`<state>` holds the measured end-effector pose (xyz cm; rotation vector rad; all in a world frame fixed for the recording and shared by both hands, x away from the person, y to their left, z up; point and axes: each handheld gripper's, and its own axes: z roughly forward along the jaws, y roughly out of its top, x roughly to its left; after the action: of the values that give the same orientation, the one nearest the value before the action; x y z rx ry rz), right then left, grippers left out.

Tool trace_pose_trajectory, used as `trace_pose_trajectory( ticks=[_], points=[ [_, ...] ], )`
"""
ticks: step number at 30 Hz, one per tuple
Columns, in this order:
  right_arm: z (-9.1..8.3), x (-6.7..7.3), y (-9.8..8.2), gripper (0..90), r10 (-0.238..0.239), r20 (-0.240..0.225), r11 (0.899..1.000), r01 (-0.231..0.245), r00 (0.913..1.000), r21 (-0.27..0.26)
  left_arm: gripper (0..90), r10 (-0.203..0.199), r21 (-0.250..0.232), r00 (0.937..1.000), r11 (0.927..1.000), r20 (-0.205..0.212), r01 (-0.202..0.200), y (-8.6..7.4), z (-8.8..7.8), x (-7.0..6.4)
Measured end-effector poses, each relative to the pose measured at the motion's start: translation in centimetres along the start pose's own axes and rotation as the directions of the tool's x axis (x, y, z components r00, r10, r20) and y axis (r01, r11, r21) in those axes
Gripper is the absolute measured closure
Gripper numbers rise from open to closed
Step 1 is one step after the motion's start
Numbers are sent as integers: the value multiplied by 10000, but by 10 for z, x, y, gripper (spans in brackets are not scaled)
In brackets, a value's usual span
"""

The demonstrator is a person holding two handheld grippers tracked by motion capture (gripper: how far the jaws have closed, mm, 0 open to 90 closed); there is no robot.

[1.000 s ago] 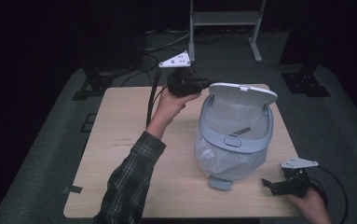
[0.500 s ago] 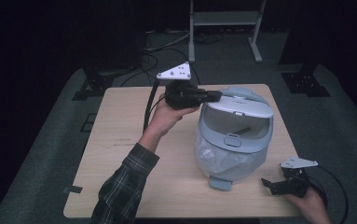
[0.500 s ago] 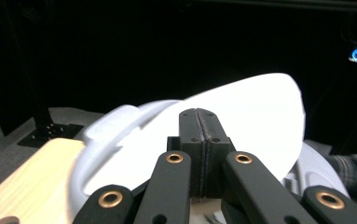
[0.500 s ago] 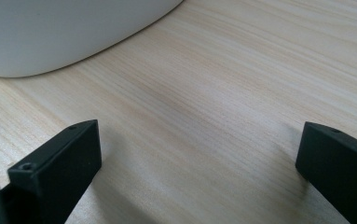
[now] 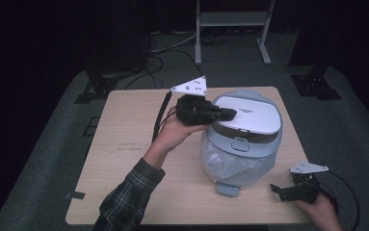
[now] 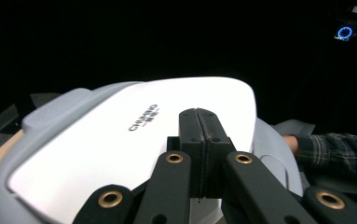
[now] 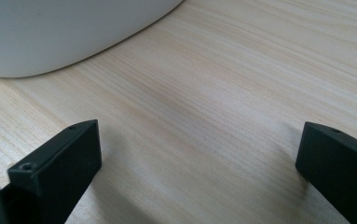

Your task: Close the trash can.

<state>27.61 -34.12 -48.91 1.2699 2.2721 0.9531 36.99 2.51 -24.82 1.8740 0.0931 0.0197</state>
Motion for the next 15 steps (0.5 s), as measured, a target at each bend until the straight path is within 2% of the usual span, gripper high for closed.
trace_pose_trajectory(
  ticks=[9, 15],
  points=[
    [0, 0, 0, 0, -9, 10, 10000, 9, 10000, -7, 896, 207, 441, 9996, 9988, 197, -215, 0, 12, -17],
    [0, 0, 0, 0, -13, 12, 10000, 13, 10000, -8, 895, 166, 657, 9993, 9977, 335, -188, 0, 17, -23]
  ],
)
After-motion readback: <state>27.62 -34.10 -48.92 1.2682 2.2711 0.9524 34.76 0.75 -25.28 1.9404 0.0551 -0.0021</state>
